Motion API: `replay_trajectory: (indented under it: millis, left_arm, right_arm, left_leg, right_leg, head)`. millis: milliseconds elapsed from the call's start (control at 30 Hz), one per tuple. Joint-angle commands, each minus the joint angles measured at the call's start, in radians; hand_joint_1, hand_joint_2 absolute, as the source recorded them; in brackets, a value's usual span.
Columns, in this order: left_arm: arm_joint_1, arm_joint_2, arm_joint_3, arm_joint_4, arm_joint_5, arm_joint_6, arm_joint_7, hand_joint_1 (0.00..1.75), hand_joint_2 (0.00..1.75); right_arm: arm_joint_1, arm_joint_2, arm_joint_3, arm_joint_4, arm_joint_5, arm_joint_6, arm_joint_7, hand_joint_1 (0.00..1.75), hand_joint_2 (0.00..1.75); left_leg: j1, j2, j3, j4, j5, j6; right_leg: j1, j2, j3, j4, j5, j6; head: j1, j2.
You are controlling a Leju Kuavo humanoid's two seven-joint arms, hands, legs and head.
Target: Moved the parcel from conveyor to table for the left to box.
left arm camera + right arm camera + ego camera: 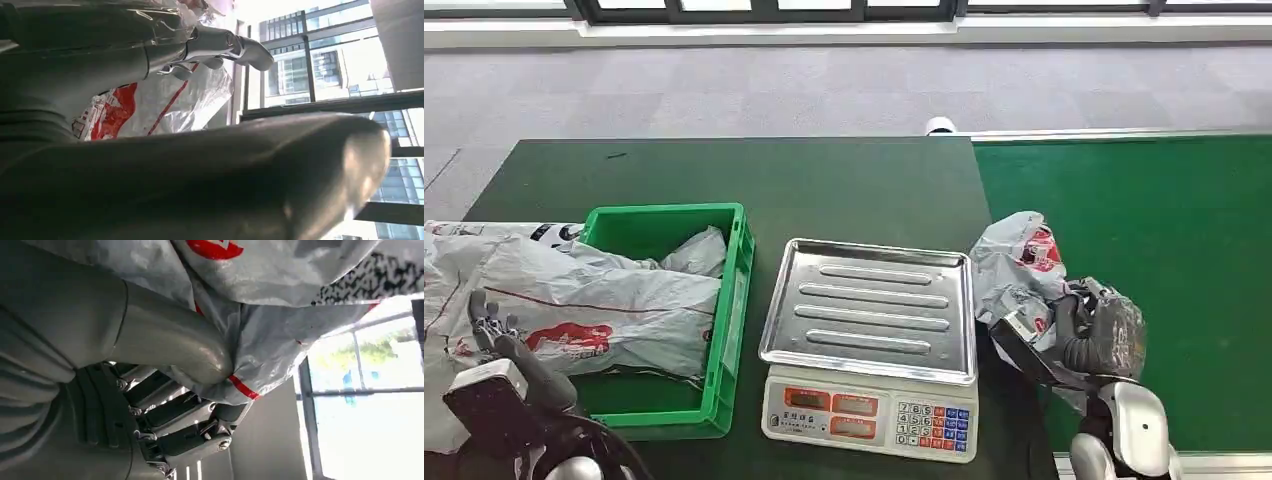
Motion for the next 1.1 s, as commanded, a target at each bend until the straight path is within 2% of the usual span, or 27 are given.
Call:
replay_trajectory:
  millis: [33,333,367,433,500,633,700,833,1033,1100]
  left_arm:
    - [-0.040,0.002,0.018,0.072,0.019,0.021,-0.018,0.00,0.00]
    - [-0.034,0.005,0.012,0.076,0.020,0.029,-0.021,0.00,0.00]
    - [-0.026,0.006,0.005,0.077,0.019,0.040,-0.023,0.00,0.00]
    - [-0.024,0.005,0.001,0.081,0.019,0.041,-0.025,0.00,0.00]
    - [-0.031,0.002,-0.008,0.089,0.022,0.045,-0.034,0.00,0.00]
    - [-0.060,0.005,-0.039,0.122,0.019,0.052,-0.036,0.00,0.00]
    - [-0.071,0.012,-0.053,0.135,0.034,0.038,-0.030,0.00,0.00]
    - [-0.098,0.017,-0.072,0.173,0.042,0.044,-0.031,0.00,0.00]
    - [-0.102,0.019,-0.077,0.178,0.045,0.043,-0.032,0.00,0.00]
    - [-0.113,0.021,-0.087,0.189,0.053,0.040,-0.033,0.00,0.00]
  right_arm:
    - [-0.038,0.103,-0.076,-0.095,-0.011,-0.150,-0.073,1.75,1.75]
    - [0.001,0.091,-0.095,-0.093,-0.041,-0.199,-0.095,1.75,1.75]
    - [-0.022,0.107,-0.102,-0.083,-0.013,-0.283,-0.116,1.75,1.75]
    - [-0.037,0.108,-0.100,-0.082,-0.014,-0.282,-0.114,1.75,1.75]
    - [-0.110,0.131,-0.107,-0.120,-0.020,-0.300,-0.225,1.75,1.75]
    - [-0.273,0.189,-0.109,-0.030,-0.047,-0.300,-0.370,1.75,1.75]
    - [-0.304,0.196,-0.097,-0.013,-0.040,-0.300,-0.383,1.75,1.75]
    - [-0.358,0.176,-0.080,0.033,-0.071,-0.300,-0.409,1.75,1.75]
    - [-0.370,0.176,-0.078,0.044,-0.084,-0.300,-0.426,1.75,1.75]
    - [-0.409,0.188,-0.075,0.086,-0.096,-0.300,-0.463,1.75,1.75]
  left_leg:
    - [0.001,0.001,0.001,-0.001,0.000,-0.001]
    - [0.001,-0.001,0.002,-0.002,0.001,-0.001]
    - [0.001,-0.001,0.002,-0.003,0.001,-0.001]
    - [0.000,0.002,0.002,-0.002,0.000,-0.001]
    - [0.001,0.002,0.001,-0.002,0.001,-0.001]
    - [0.001,0.009,0.001,-0.003,0.002,-0.002]
    - [0.001,0.007,-0.004,-0.002,0.001,-0.002]
    - [0.002,0.004,0.002,-0.004,0.004,-0.002]
    - [0.003,0.004,0.004,-0.005,0.004,-0.002]
    - [0.002,0.003,0.003,-0.004,0.003,-0.002]
  right_leg:
    - [0.001,0.000,0.000,-0.001,0.000,-0.001]
    - [0.001,-0.002,0.001,-0.002,0.000,0.000]
    - [0.002,-0.002,0.002,-0.004,0.001,-0.001]
    - [0.001,0.001,0.001,-0.001,0.001,0.000]
    - [0.001,0.001,0.001,-0.003,0.001,-0.001]
    - [0.001,0.007,-0.002,-0.003,0.005,-0.001]
    - [0.001,0.006,-0.001,-0.001,0.003,-0.001]
    - [0.002,0.003,0.000,-0.005,0.006,-0.002]
    - [0.003,0.003,0.002,-0.006,0.006,-0.002]
    - [0.002,0.002,0.002,-0.004,0.004,-0.001]
  head:
    - [0.000,0.000]
    - [0.000,0.000]
    - [0.000,0.000]
    - [0.000,0.000]
    - [0.000,0.000]
    - [0.000,0.000]
    - [0.000,0.000]
    - [0.000,0.000]
    - [0.000,0.000]
    - [0.000,0.000]
